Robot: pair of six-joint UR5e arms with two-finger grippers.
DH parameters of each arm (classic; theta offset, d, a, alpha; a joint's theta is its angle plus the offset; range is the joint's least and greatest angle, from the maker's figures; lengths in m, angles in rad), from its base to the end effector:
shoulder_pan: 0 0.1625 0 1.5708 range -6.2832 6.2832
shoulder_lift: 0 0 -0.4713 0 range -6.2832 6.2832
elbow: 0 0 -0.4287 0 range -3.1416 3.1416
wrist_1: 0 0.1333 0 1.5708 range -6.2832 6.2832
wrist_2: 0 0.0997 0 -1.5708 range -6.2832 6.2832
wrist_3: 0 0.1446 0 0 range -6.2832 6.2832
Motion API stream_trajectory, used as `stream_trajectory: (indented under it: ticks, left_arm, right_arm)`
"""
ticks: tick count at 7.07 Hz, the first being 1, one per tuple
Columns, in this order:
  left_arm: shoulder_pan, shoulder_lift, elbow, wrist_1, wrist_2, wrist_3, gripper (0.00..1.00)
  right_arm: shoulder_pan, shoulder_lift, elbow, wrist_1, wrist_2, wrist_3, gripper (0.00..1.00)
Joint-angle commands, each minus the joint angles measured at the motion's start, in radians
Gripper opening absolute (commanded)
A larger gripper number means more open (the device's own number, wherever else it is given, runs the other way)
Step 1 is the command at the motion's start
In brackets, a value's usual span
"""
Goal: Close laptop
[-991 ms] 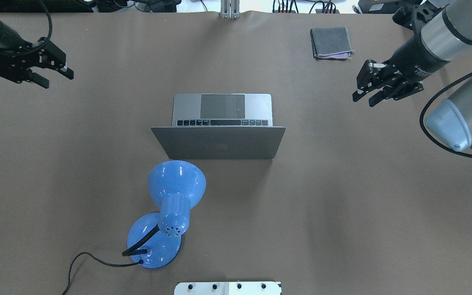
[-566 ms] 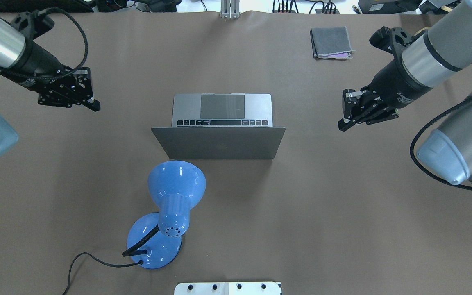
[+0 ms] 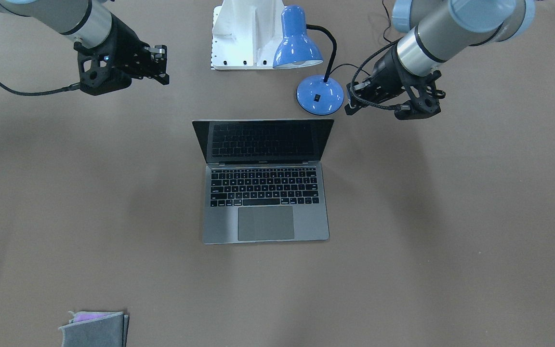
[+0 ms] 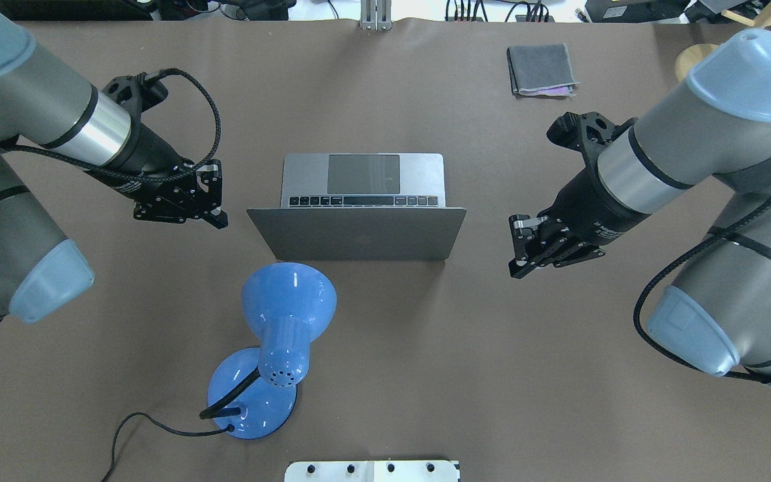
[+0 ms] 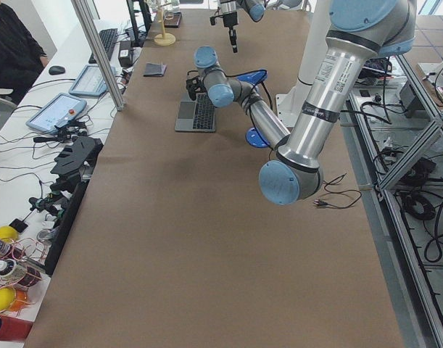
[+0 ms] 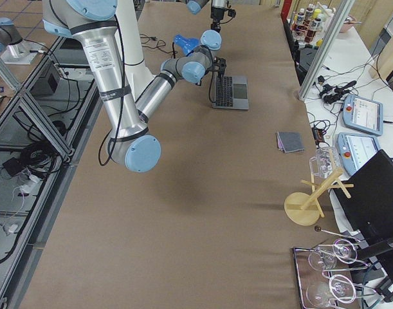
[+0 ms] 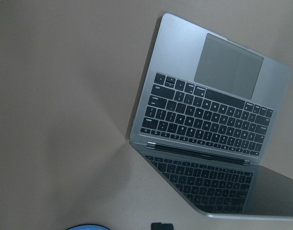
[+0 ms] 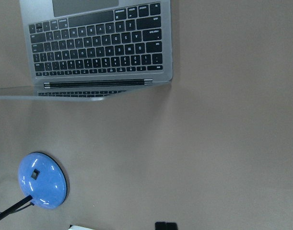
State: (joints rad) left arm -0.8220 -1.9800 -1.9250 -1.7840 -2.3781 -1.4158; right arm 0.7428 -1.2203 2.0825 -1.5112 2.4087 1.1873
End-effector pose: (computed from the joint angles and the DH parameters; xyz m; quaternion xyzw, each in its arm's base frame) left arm 0.4118 -0.4854 0.2719 -0.1038 0.5438 -0.0917 0.8277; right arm -0.4084 -0.4101 0.2587 -0.0912 -0.5381 -0.0318 0.8374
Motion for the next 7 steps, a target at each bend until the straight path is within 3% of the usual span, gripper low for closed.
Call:
stream_trajectory:
  ticks: [1, 7]
  left_arm:
    - [0.044, 0.001, 0.011, 0.000, 0.016, -0.023, 0.00]
    - [0.109, -0.052, 0.050, -0.002, 0.016, -0.091, 0.00]
  right_arm:
    - [-0.043, 0.007, -0.001, 0.000, -0.026, 0.012, 0.00]
    - [-0.128, 0.100, -0.056, 0.000, -0.135, 0.064, 0.00]
